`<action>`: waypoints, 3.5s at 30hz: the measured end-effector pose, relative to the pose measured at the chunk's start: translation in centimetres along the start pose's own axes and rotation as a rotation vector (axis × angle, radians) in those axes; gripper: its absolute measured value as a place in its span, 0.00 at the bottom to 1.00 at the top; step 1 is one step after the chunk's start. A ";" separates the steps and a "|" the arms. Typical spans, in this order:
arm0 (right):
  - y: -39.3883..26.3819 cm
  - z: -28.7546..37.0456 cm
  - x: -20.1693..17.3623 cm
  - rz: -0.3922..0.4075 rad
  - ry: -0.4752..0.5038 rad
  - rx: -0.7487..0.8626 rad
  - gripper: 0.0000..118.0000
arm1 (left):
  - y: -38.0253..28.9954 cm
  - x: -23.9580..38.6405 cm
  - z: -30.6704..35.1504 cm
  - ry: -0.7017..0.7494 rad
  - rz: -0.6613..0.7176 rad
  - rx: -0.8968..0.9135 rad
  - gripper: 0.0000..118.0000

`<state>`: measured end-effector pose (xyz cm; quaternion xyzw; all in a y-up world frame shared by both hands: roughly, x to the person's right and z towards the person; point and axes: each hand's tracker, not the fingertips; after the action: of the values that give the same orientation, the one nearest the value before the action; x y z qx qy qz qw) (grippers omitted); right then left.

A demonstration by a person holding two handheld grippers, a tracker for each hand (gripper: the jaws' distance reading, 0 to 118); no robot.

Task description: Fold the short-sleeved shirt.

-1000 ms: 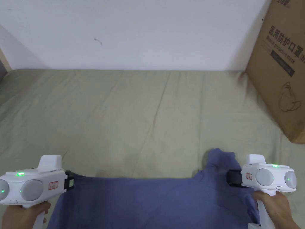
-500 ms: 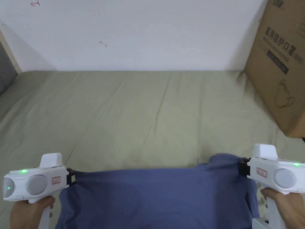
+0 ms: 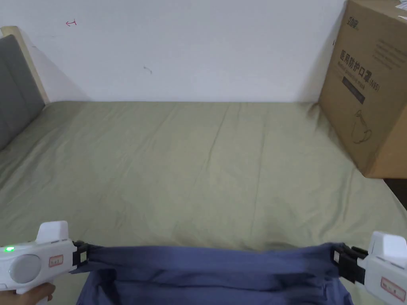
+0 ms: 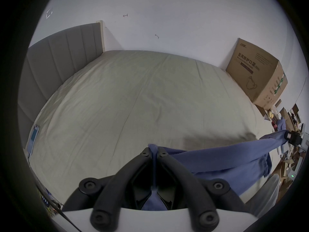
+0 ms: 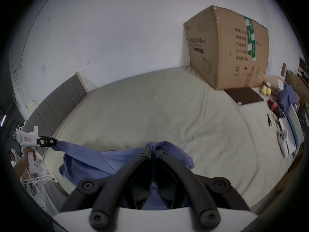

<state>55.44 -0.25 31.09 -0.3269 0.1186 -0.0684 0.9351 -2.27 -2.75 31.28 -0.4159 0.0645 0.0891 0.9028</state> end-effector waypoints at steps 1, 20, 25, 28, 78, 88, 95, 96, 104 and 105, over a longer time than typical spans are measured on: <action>-1.7 0.3 0.1 -0.160 -0.016 -0.177 0.01 | -1.1 -0.1 0.1 0.003 0.001 -0.012 0.01; -9.4 -0.2 0.0 0.016 -0.322 -0.194 0.38 | -10.2 -1.1 -1.5 0.088 -0.013 -0.139 0.54; -3.5 3.3 -3.7 0.022 -0.196 0.018 0.80 | -6.1 0.5 3.6 0.000 0.040 0.086 0.90; 0.1 5.1 -6.0 0.069 -0.178 0.156 0.80 | -3.0 2.3 6.9 -0.012 0.036 0.241 0.90; 3.9 1.3 -16.4 0.256 -0.268 0.399 0.00 | -4.7 -10.3 -5.2 -0.407 0.371 -0.267 0.80; 3.3 1.0 -15.1 0.248 -0.291 0.350 0.00 | -6.6 -9.3 -9.4 -0.398 0.337 -0.312 0.12; 4.1 1.5 -14.5 0.251 -0.297 0.361 0.00 | -4.8 -8.0 -5.3 -0.331 0.188 -0.226 0.08; 4.3 1.6 -14.5 0.251 -0.294 0.367 0.00 | -4.3 -8.3 -4.2 -0.338 0.198 -0.202 0.08; 4.7 2.6 -14.3 0.240 -0.266 0.405 0.00 | -2.2 -11.3 1.9 -0.192 0.163 -0.146 0.08; 4.6 2.8 -14.2 0.238 -0.262 0.407 0.00 | -2.1 -11.5 2.5 -0.179 0.163 -0.143 0.08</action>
<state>42.74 7.95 32.84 -0.1218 0.0177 0.0624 0.9904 -12.90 -3.45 36.62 -0.4630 0.0105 0.2032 0.8627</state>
